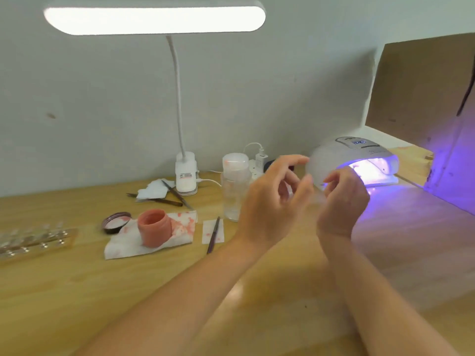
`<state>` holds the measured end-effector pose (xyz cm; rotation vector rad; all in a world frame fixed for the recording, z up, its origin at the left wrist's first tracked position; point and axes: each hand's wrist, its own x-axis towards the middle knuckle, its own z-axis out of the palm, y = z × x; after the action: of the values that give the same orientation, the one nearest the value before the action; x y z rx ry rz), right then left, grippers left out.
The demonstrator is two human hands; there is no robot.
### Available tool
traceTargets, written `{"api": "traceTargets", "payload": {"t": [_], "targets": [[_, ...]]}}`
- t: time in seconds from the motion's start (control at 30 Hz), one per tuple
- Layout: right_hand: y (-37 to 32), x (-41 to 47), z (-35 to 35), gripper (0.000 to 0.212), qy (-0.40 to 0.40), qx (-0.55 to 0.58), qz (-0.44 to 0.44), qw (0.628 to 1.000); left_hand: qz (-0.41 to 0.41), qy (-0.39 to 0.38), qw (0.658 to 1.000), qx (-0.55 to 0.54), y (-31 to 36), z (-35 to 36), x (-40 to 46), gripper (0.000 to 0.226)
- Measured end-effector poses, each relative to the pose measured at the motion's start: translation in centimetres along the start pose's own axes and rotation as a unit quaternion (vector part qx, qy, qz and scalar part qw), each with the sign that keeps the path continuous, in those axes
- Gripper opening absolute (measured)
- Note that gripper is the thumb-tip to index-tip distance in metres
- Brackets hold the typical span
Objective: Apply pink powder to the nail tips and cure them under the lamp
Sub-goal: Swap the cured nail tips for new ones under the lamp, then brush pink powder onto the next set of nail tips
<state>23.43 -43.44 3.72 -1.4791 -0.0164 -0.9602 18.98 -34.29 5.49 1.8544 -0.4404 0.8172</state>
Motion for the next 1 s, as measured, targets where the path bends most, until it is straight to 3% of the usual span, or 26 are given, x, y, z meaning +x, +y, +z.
{"api": "traceTargets", "payload": {"t": [0.1,0.23,0.33,0.43,0.57,0.7,0.87,0.93,1.0], "targets": [[-1.4,-2.0,1.2,0.027,-0.094,0.079,-0.078,0.989,0.026,0.051,0.998,0.013,0.4,-7.0,-1.5,0.015],[-2.4,-5.8,2.7,0.041,-0.251,0.034,-0.206,0.945,0.026,0.135,0.987,0.089,-0.6,-15.8,-4.0,0.015],[-2.0,-8.2,3.2,0.040,-0.345,-0.015,-0.246,0.906,0.010,0.183,0.973,0.137,-2.6,-21.0,-6.0,0.015],[-1.5,-9.6,3.4,0.038,-0.417,-0.083,-0.219,0.878,-0.010,0.200,0.961,0.191,-4.3,-23.8,-8.9,0.020],[-1.5,-10.3,4.1,0.018,-0.450,-0.199,-0.162,0.855,-0.063,0.142,0.959,0.237,-6.0,-24.3,-11.1,0.016],[-1.2,-10.2,4.9,0.014,-0.491,-0.323,-0.151,0.795,-0.109,0.083,0.957,0.256,-6.8,-24.0,-10.6,0.017],[-2.2,-9.5,5.6,0.021,-0.575,-0.366,-0.168,0.712,-0.113,0.050,0.955,0.268,-7.0,-24.1,-10.8,0.022],[-2.9,-9.0,5.7,0.021,-0.589,-0.331,-0.129,0.726,-0.118,0.053,0.955,0.266,-7.1,-24.2,-10.7,0.017],[-3.7,-8.6,5.9,0.022,-0.578,-0.258,-0.092,0.769,-0.120,0.056,0.956,0.263,-7.4,-24.3,-10.8,0.017]]}}
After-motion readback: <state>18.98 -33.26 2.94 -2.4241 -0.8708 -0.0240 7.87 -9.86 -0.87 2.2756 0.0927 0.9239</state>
